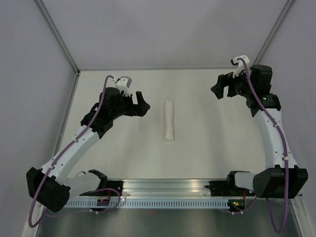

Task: Fold the napkin, place the utensils inside, and roll it up
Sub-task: Reset both arms

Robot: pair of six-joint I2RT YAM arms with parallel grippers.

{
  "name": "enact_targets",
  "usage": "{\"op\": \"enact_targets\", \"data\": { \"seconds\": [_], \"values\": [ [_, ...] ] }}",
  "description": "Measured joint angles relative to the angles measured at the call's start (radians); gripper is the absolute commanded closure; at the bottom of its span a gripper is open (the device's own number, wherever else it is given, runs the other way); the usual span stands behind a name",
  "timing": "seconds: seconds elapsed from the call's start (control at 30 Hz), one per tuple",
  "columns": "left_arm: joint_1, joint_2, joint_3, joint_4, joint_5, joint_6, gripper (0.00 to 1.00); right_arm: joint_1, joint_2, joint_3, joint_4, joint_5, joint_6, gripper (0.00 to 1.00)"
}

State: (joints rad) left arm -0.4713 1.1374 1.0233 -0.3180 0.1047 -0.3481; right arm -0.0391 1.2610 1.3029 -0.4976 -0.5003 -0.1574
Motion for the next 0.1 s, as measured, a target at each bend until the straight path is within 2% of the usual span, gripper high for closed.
{"op": "enact_targets", "data": {
  "seconds": [0.1],
  "values": [
    [0.000,-0.020,-0.004,-0.010,0.000,0.013,0.00,0.000,-0.002,0.000,0.023,0.013,0.027,0.02]
  ]
}}
